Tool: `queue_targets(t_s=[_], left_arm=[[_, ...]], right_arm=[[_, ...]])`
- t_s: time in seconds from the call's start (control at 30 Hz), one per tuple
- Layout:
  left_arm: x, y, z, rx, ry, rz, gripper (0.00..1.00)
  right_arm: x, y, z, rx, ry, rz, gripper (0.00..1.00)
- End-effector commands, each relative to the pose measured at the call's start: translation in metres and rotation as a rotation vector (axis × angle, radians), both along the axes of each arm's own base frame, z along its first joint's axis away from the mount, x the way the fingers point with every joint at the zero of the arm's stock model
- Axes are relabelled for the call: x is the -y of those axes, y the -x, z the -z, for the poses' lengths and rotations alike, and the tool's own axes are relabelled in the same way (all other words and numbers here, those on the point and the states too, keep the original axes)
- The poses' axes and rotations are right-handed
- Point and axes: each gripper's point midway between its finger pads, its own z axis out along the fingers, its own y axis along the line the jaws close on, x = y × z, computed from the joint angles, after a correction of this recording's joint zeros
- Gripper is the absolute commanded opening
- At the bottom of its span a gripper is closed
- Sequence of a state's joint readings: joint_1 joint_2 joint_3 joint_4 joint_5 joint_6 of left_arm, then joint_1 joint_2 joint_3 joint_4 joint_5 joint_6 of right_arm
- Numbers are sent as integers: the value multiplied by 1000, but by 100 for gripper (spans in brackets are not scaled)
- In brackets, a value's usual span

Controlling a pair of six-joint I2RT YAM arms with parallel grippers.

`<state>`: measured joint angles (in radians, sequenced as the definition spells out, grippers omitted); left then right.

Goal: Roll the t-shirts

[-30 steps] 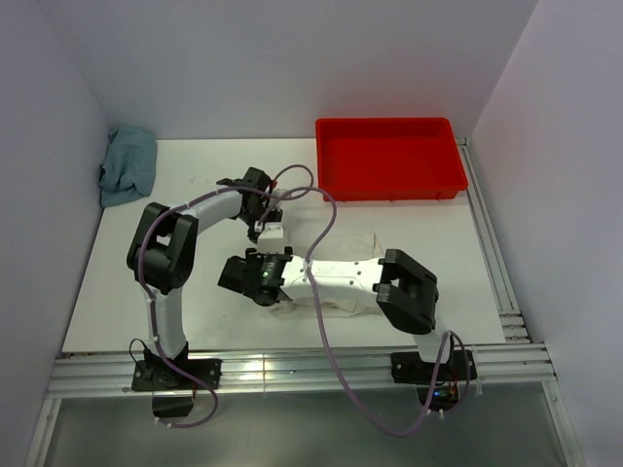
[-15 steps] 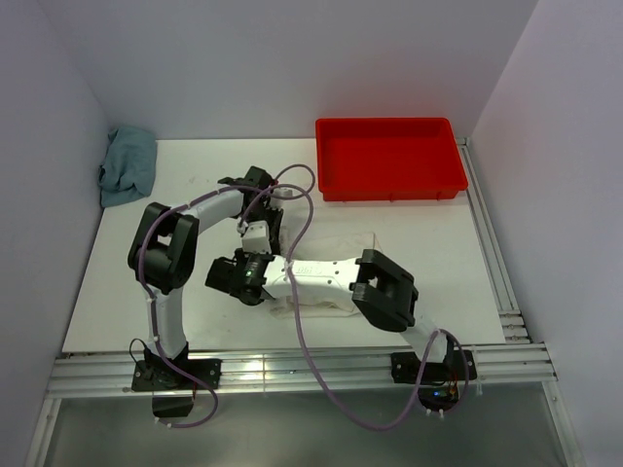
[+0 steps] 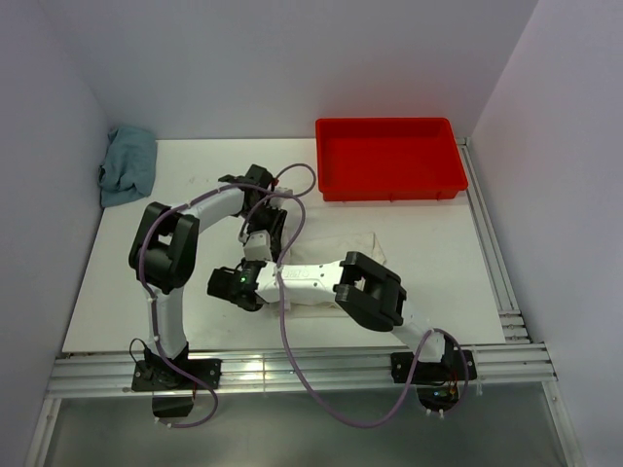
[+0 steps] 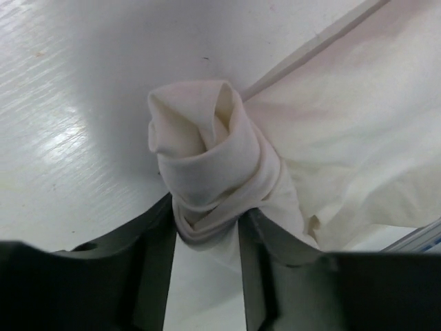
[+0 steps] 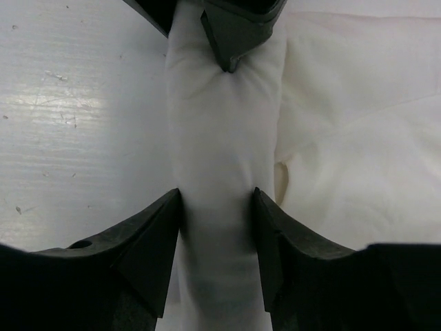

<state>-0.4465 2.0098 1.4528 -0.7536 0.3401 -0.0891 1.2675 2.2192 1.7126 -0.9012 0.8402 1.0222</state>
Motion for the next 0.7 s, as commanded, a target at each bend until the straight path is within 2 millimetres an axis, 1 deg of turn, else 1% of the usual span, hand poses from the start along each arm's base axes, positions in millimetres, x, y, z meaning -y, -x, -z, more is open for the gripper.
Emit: queue_targets(t_s=[0.0, 0.03, 0.1, 0.13, 0.2, 0.23, 0.27, 0.33, 0.37, 0.4, 0.43, 0.47, 0.5, 0.53, 0.57, 0.6, 0.63, 0.67], left_arm=[[-7, -25, -5, 90, -45, -5, 45], [-6, -27, -8, 95, -38, -3, 51], [-3, -29, -12, 96, -25, 0, 55], [-1, -30, -16, 100, -17, 3, 59], [3, -32, -21, 101, 1, 8, 63], [6, -36, -27, 113, 14, 13, 67], [7, -36, -30, 111, 21, 15, 68], [12, -40, -42, 128, 57, 28, 72], [11, -42, -46, 133, 67, 27, 73], [13, -42, -51, 135, 83, 33, 73], [15, -45, -57, 147, 98, 37, 74], [14, -47, -61, 151, 108, 37, 75], [14, -47, -64, 152, 116, 42, 75], [15, -46, -69, 153, 135, 51, 76], [14, -47, -72, 160, 148, 55, 76], [14, -46, -76, 157, 168, 56, 76], [14, -43, -76, 147, 178, 57, 77], [10, -44, -75, 165, 179, 92, 77]], right_arm=[[9, 20, 14, -64, 16, 29, 52], [12, 23, 17, -74, 17, 40, 51], [15, 30, 20, -97, 22, 48, 50], [17, 32, 22, -106, 20, 56, 50], [15, 37, 22, -125, -11, 58, 50], [20, 38, 25, -130, -13, 66, 50], [17, 39, 25, -131, -40, 66, 50], [21, 44, 25, -145, -77, 70, 50], [12, 43, 25, -139, -138, 66, 50], [20, 45, 24, -142, -161, 66, 50], [19, 47, 24, -157, -197, 68, 50], [10, 43, 22, -148, -272, 67, 50], [7, 42, 10, -143, -335, 61, 50], [18, 48, 21, -164, -336, 63, 49], [6, 42, 6, -148, -446, 52, 49], [18, 46, 16, -156, -449, 51, 49], [6, 44, 11, -156, -543, 38, 49], [7, 42, 9, -156, -582, 42, 49]])
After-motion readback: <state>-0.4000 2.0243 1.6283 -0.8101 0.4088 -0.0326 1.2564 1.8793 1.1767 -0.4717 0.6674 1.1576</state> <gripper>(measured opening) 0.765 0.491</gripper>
